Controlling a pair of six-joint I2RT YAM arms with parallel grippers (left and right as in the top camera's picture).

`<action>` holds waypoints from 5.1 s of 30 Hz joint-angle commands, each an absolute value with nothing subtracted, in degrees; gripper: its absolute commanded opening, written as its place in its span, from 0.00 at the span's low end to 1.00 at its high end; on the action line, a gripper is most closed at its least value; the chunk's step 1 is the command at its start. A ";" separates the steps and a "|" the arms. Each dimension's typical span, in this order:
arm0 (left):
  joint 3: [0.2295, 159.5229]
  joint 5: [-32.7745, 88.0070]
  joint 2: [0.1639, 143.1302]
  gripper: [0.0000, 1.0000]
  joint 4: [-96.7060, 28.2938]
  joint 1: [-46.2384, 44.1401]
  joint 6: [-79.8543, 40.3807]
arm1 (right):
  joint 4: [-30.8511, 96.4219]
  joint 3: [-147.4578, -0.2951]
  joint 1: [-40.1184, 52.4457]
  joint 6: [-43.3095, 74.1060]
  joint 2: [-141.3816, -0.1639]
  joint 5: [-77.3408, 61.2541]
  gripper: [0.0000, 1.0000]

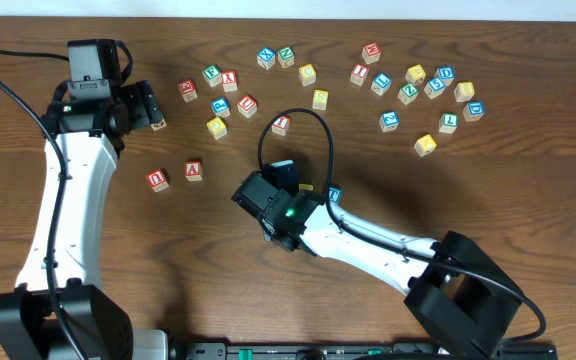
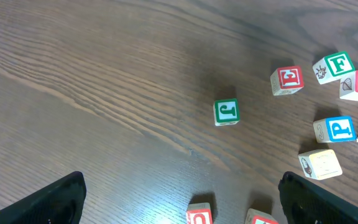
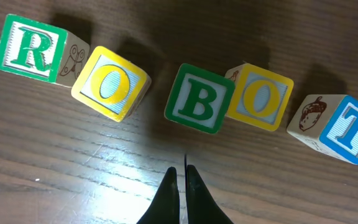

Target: Spell out ROBOT

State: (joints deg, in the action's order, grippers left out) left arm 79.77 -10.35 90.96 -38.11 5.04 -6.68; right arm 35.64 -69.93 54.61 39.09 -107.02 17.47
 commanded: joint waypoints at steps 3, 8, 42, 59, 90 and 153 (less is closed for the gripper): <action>80.79 -9.78 90.61 0.97 -38.09 4.91 -7.38 | 35.31 -69.60 54.70 40.25 -109.75 18.90 0.01; 80.79 -9.78 90.61 0.97 -38.09 4.91 -7.38 | 35.14 -69.60 54.57 40.23 -109.82 18.94 0.01; 80.79 -9.54 90.61 0.98 -37.69 4.91 -7.38 | 32.29 -69.58 51.94 38.89 -111.68 16.80 0.01; 80.79 -9.54 90.61 0.98 -37.67 4.91 -7.38 | 31.38 -69.58 51.72 38.04 -111.68 16.84 0.01; 80.79 -9.56 90.61 0.98 -37.69 4.91 -7.38 | 31.24 -69.58 51.31 37.47 -111.70 17.67 0.01; 80.79 -9.63 90.61 0.98 -36.77 4.93 -7.14 | 29.10 -69.58 55.55 32.47 -111.70 15.94 0.03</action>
State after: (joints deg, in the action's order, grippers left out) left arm 79.77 -9.67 90.96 -37.06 5.04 -6.66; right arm 29.34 -69.89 55.42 33.36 -110.91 15.62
